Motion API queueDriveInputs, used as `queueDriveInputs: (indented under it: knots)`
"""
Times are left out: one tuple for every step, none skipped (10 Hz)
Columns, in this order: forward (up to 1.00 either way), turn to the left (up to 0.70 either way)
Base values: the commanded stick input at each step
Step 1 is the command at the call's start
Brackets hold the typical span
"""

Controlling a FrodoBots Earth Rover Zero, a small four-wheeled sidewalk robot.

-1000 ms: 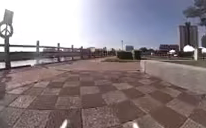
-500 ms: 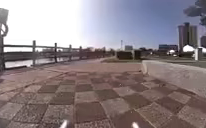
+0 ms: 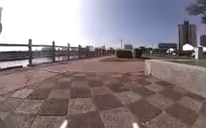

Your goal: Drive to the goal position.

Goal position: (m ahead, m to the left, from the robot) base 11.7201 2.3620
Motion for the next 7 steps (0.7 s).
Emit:
queueDriveInputs:
  knots:
    - [0.50, 0.00]
    - [0.50, 0.00]
    - [0.50, 0.00]
    - [0.50, 0.00]
    - [0.50, 0.00]
    - [0.50, 0.00]
    - [0.50, 0.08]
